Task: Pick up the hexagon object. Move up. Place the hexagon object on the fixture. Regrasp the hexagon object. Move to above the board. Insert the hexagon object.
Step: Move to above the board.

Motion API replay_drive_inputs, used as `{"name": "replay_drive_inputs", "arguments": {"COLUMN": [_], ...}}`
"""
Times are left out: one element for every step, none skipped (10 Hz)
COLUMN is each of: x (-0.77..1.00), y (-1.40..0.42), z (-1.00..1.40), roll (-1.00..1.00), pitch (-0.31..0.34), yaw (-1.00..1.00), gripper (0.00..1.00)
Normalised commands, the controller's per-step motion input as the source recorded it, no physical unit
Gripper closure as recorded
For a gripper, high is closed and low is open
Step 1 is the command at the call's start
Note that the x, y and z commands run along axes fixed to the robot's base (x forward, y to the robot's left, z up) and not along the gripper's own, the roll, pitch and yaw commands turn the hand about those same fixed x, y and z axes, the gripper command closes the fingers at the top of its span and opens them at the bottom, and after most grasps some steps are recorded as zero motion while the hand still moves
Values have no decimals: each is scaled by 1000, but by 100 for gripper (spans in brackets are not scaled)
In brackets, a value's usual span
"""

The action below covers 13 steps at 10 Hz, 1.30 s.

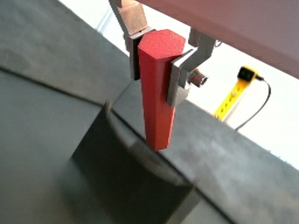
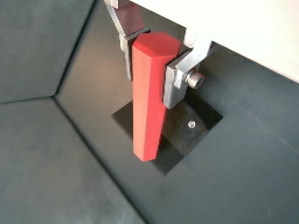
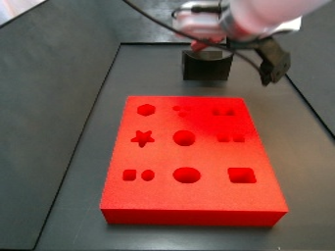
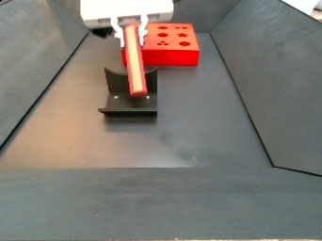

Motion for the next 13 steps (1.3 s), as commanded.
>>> {"name": "replay_drive_inputs", "arguments": {"x": [-125, -124, -124, -127, -130, -132, -132, -130, -128, -125, -110, -87, -57], "y": [-77, -75, -71, -67, -60, -57, -50, -44, -38, -31, -20, -14, -9], "z": [1000, 1000, 1000, 1000, 1000, 1000, 1000, 1000, 1000, 1000, 909, 731, 491], "roll": [49, 27, 8, -4, -22, -27, -29, -34, -41, -48, -55, -57, -60], "pitch": [-83, -114, -148, -162, -162, -155, -127, -94, -57, -19, 31, 68, 111], "yaw": [203, 163, 109, 68, 17, -9, -59, -91, -112, -122, -117, -102, -70], "gripper": [100, 100, 100, 100, 100, 100, 100, 100, 100, 100, 100, 100, 100]}}
